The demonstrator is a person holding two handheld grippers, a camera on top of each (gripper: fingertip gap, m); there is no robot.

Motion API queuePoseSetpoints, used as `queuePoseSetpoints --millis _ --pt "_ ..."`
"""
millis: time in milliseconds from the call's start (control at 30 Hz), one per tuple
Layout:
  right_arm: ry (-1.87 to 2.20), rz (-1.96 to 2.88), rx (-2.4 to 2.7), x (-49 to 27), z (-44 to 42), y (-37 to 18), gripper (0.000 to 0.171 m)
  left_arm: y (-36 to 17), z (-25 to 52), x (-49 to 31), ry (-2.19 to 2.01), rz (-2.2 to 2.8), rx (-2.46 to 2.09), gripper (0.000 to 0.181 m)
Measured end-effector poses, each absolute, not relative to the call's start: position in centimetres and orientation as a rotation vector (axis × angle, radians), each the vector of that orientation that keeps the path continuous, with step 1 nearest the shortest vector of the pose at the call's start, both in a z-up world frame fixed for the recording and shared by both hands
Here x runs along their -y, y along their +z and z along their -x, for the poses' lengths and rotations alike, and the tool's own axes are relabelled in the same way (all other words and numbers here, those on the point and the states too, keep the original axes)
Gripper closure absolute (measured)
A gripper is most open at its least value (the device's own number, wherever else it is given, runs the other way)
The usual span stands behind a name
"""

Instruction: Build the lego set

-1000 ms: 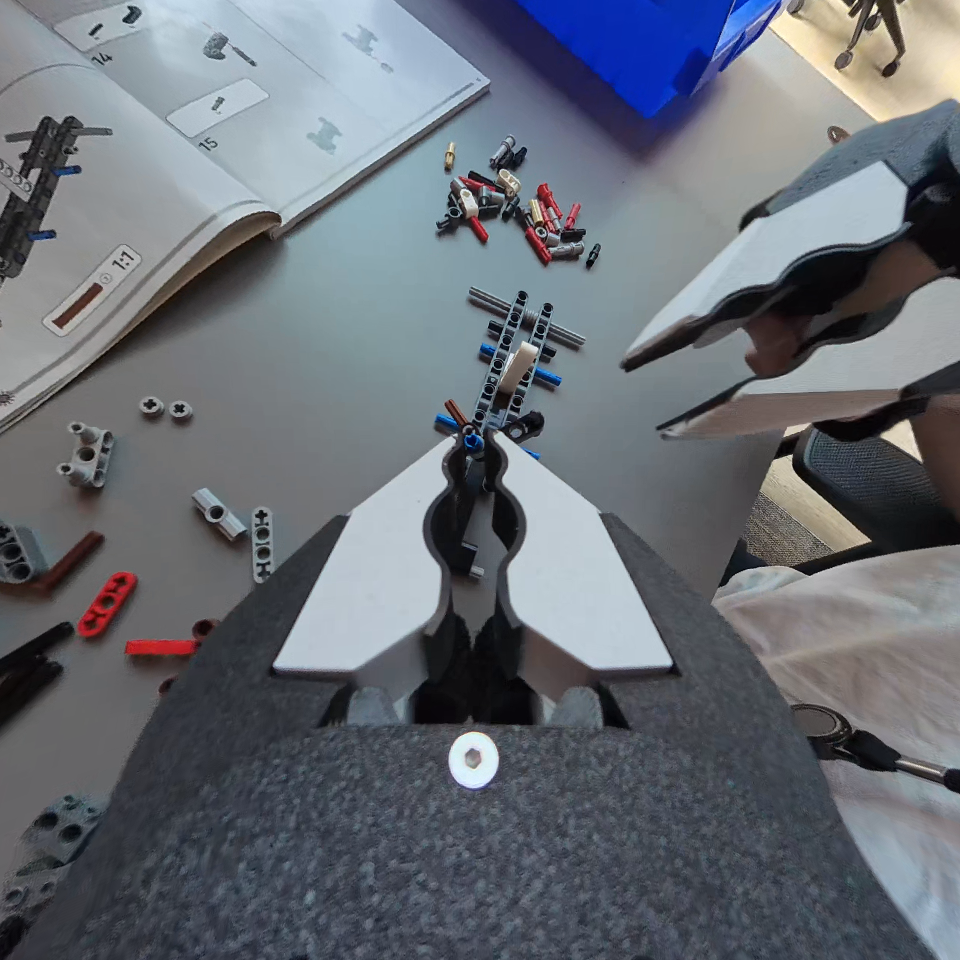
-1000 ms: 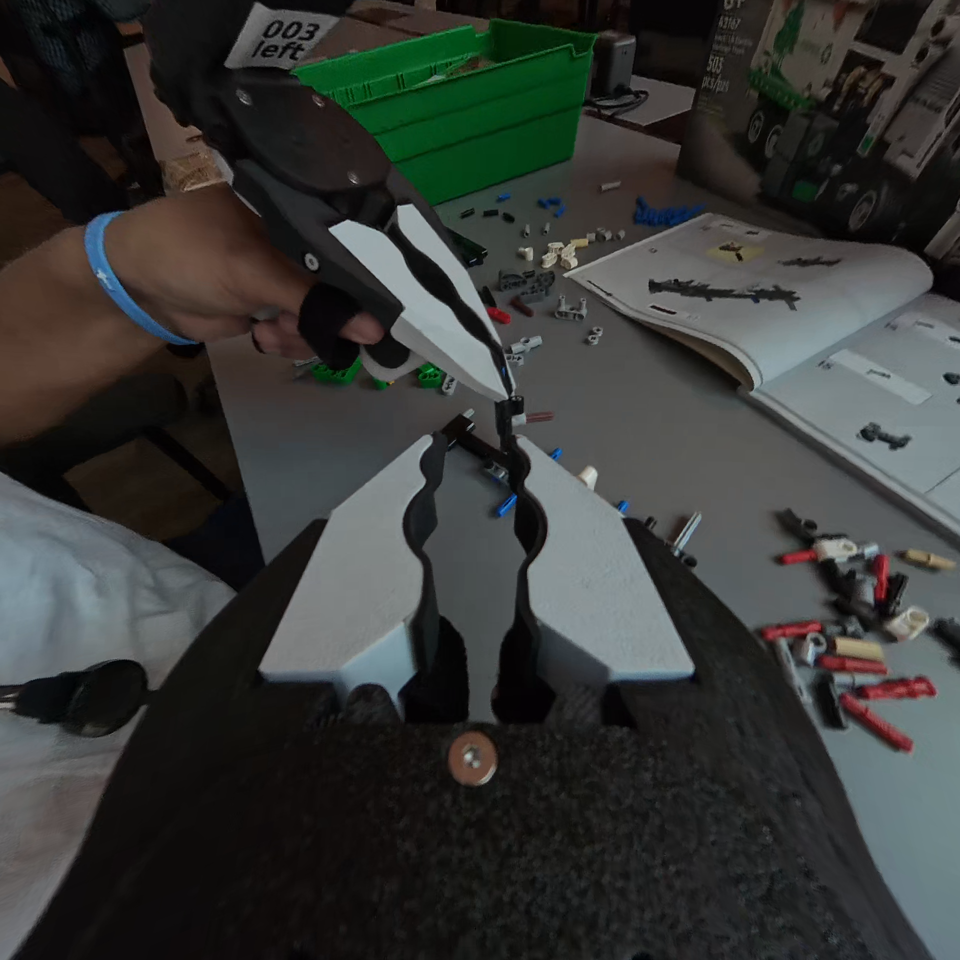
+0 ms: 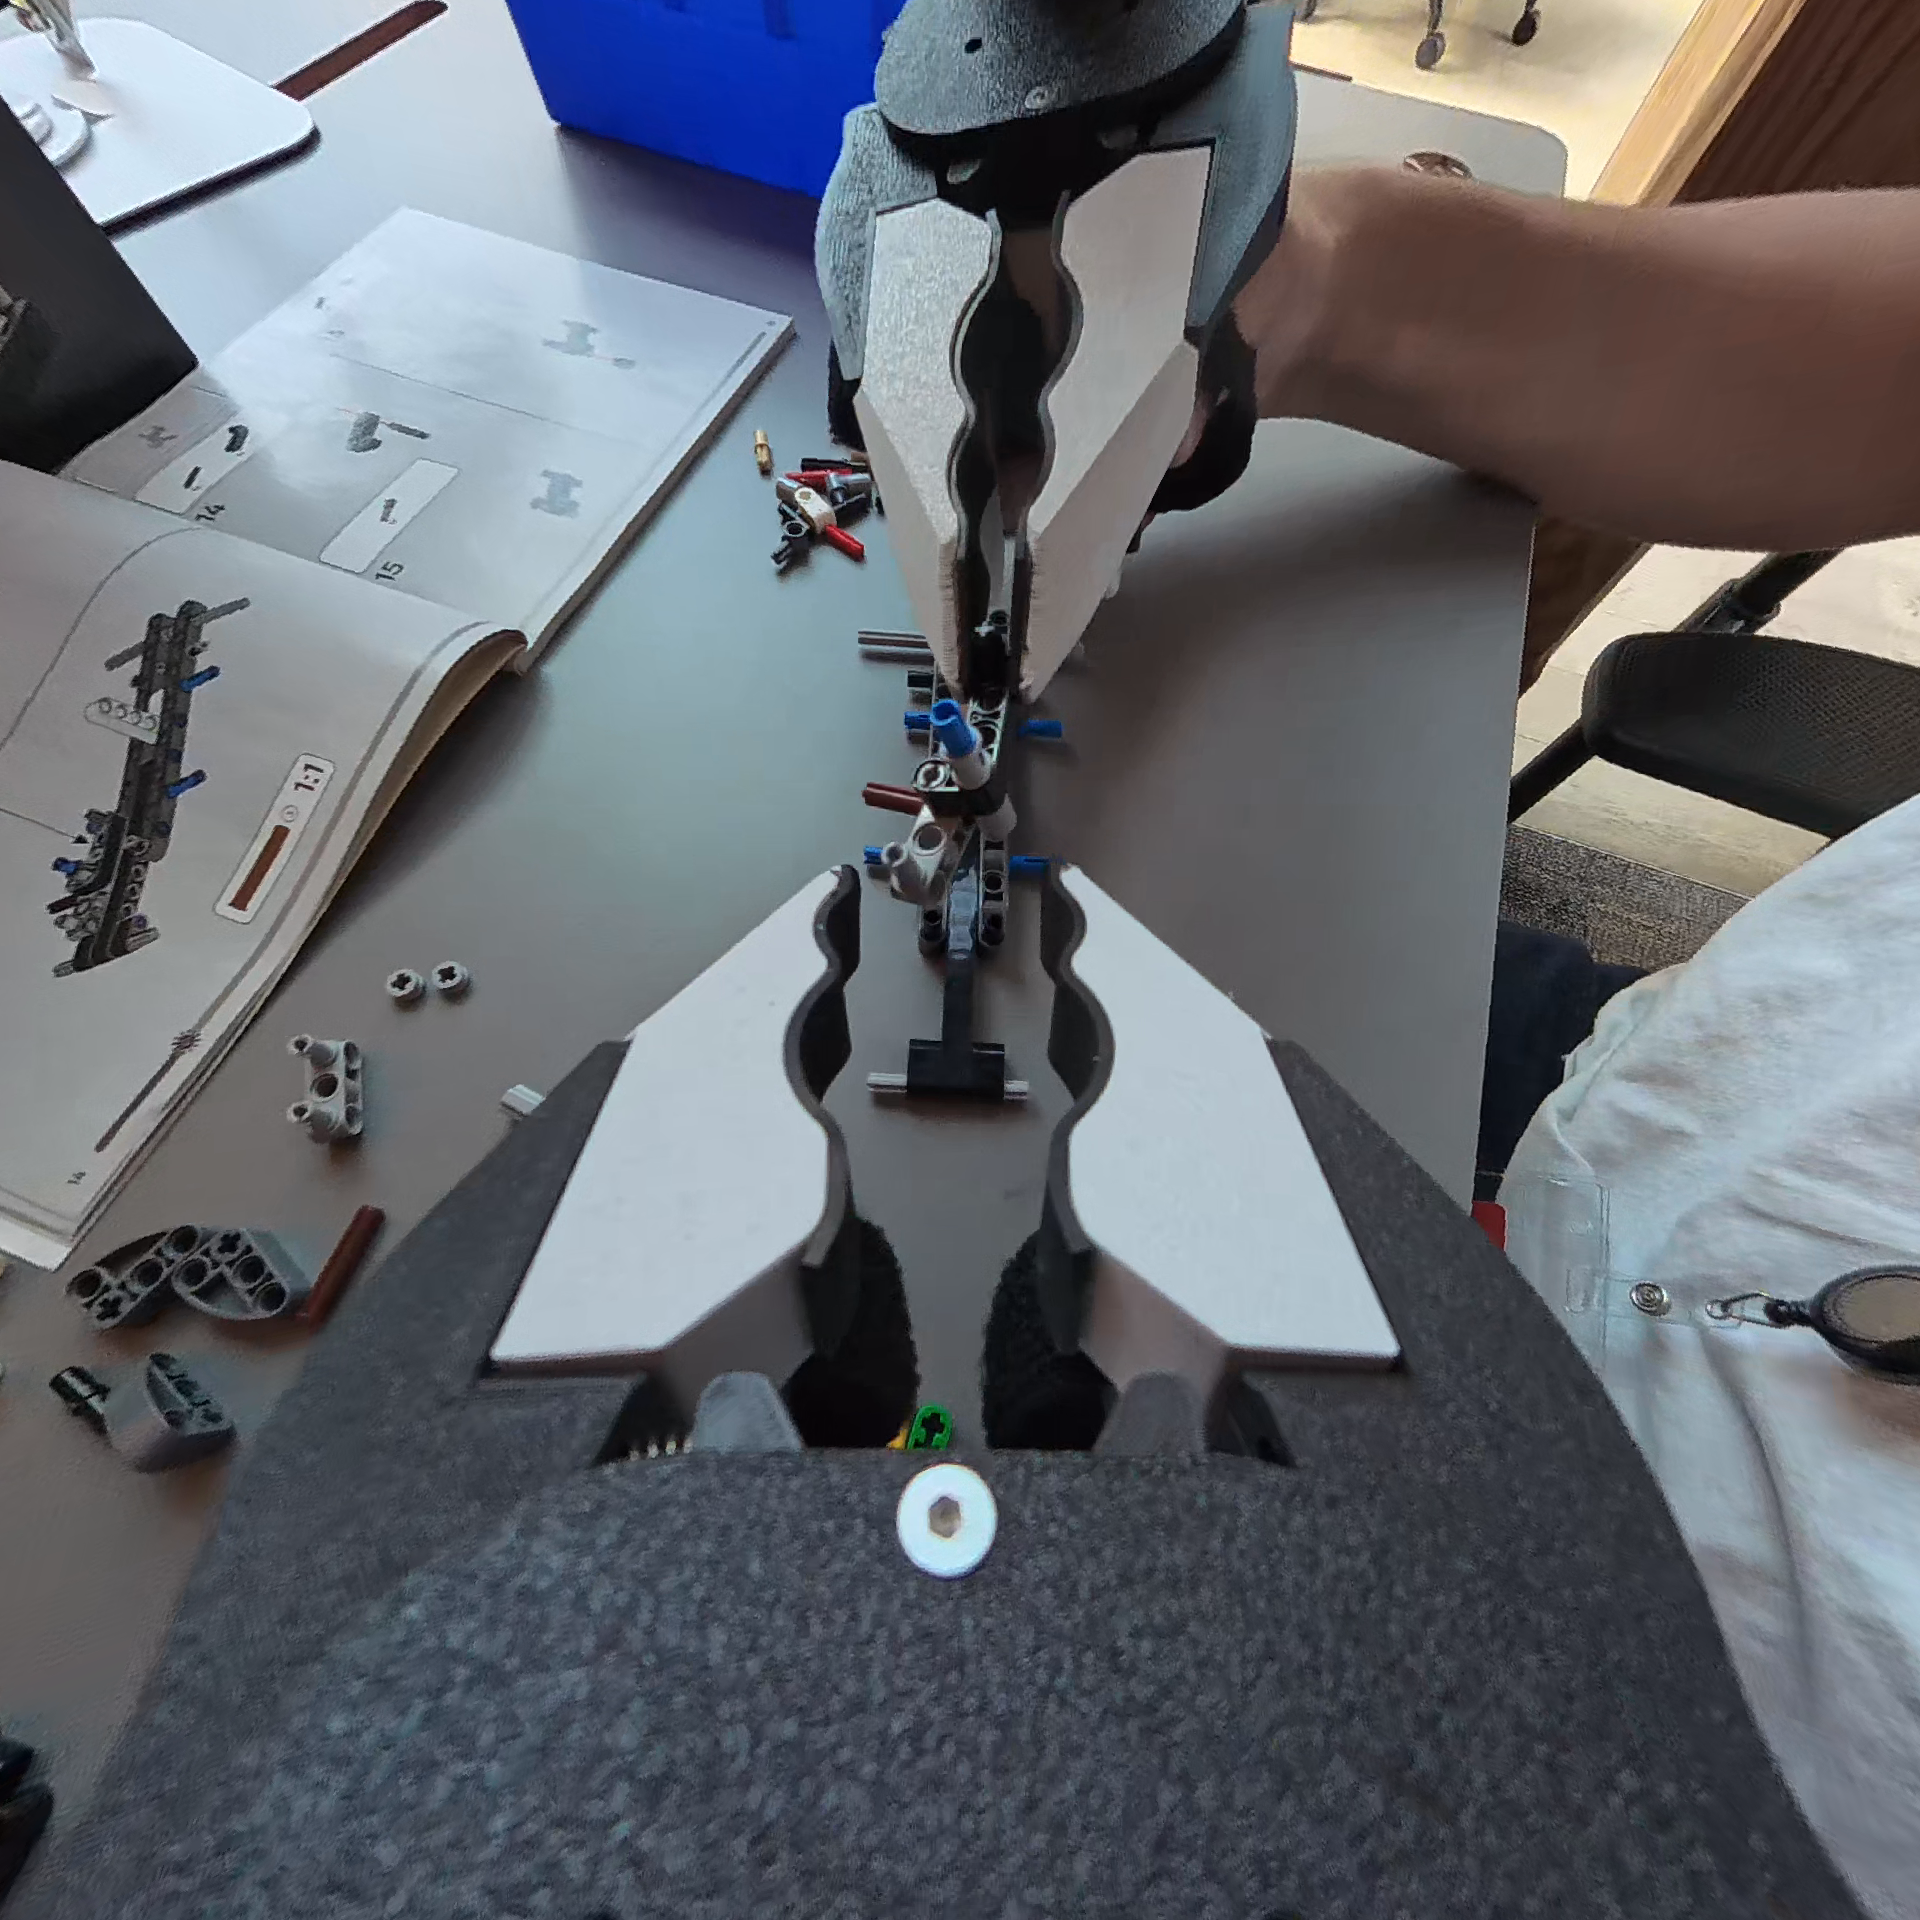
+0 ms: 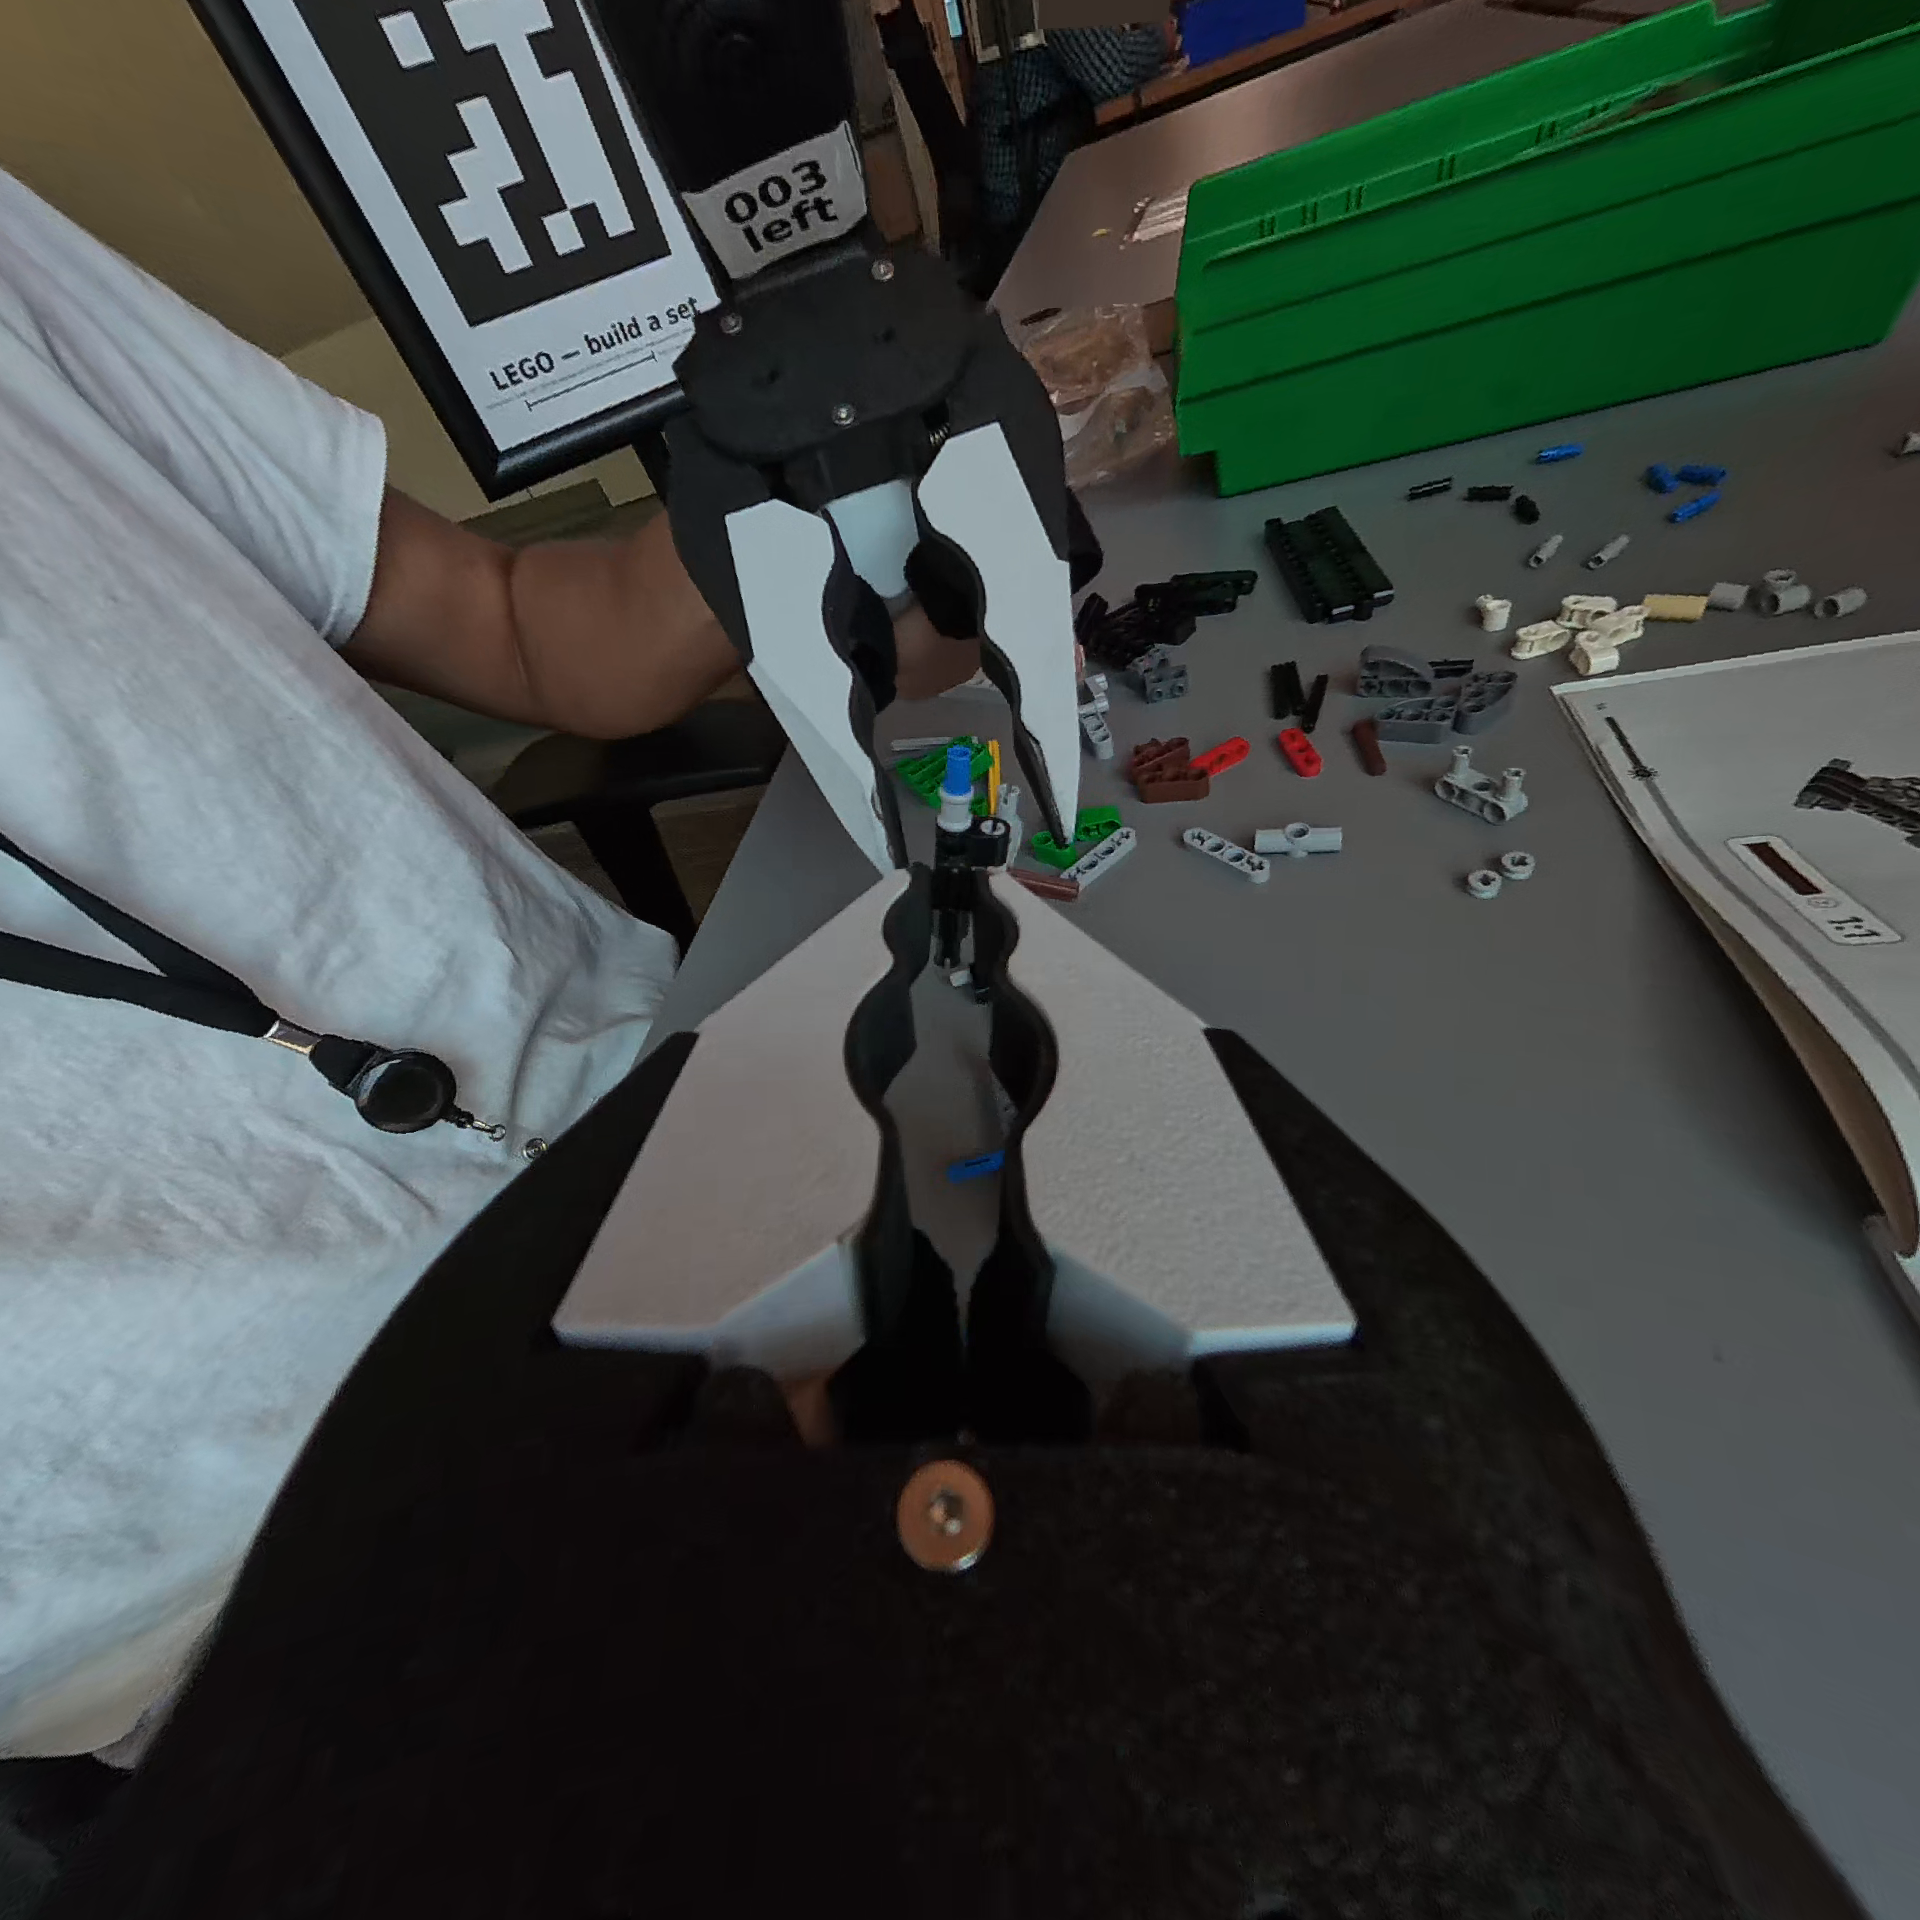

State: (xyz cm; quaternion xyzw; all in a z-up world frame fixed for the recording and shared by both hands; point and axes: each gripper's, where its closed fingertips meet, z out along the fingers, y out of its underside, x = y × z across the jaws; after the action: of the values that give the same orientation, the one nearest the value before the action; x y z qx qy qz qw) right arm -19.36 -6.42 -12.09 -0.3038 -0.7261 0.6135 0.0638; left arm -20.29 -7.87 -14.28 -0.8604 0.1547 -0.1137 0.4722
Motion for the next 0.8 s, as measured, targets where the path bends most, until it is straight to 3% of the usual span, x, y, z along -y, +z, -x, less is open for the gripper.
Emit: queuePoseSetpoints --millis 167,333,800 --pt "1.806 0.892 2.236 6.4 19.5 -12.3 0.168 -12.3 20.2 7.6 -0.231 2.022 -0.388 0.152" --pt "1.792 0.849 2.288 6.9 19.3 -12.6 0.168 -12.3 19.6 7.3 -0.249 2.021 -0.442 0.175" --pt "1.410 0.751 2.574 5.9 20.3 -16.0 0.168 -15.4 20.6 6.6 -0.084 2.207 -0.425 0.177"
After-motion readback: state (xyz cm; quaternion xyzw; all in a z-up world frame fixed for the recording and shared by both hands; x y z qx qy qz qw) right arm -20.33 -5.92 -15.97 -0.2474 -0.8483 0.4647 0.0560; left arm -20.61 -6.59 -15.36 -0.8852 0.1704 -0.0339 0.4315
